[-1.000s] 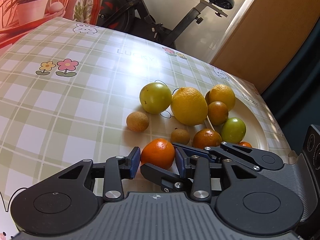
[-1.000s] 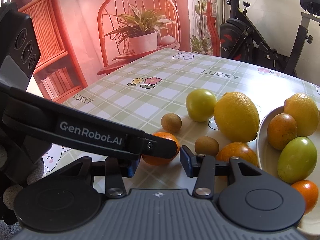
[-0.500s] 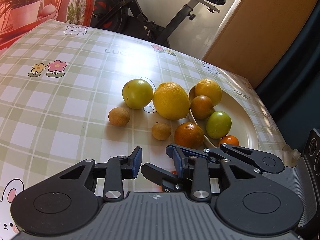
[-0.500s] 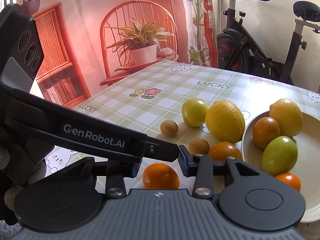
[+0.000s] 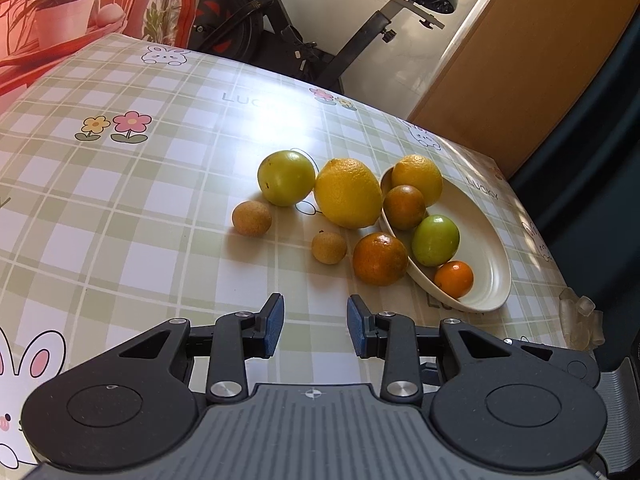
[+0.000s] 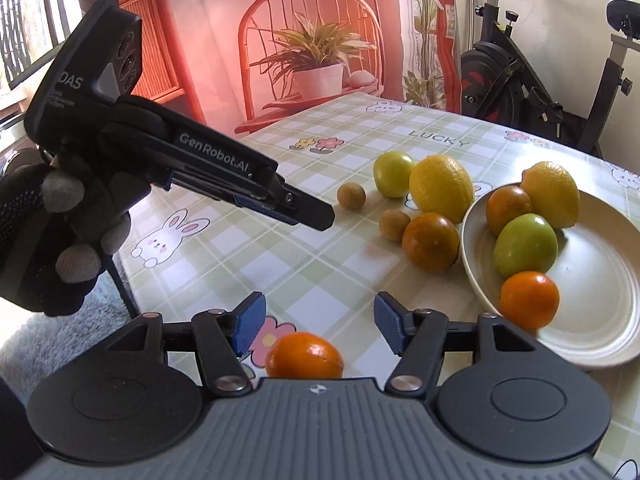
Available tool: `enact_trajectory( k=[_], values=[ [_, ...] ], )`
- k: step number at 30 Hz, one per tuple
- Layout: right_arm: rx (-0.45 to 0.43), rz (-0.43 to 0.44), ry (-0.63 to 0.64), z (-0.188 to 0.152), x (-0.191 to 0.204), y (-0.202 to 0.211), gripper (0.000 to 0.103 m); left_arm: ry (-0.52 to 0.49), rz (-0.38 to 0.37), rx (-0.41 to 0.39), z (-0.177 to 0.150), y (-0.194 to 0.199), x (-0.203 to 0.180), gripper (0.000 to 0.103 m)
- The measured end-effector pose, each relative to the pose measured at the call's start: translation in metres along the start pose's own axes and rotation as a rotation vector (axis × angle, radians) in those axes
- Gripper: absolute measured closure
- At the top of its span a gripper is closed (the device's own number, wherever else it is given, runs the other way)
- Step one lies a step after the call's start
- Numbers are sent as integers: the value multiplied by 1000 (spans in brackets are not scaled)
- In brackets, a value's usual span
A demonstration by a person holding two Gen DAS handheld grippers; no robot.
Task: Organize fruits
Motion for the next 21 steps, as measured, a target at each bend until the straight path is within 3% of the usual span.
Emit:
enact_trajectory(
  k=[5,16,21],
  values=[
    [110,-8,145,-26,21,-7,46,9,-20,8,-7,-3,-4,66],
    [87,-90,162,-46,-2,11,53,2,-42,19,-11,-6,-11,66],
    [47,-108,108,-45,-16,13,57,-20,-74,37,-14,-11,-24,66]
  ],
)
Point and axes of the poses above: each gripper's, at about its wrist camera, not at the fingertips, and y roughly against the way its jaws point, x to its left, z to its top, the point moved 7 cm from there along -y, roughly the way its jaws point, and after that the axes turned 6 degrees about y, right-handed, at the moved point
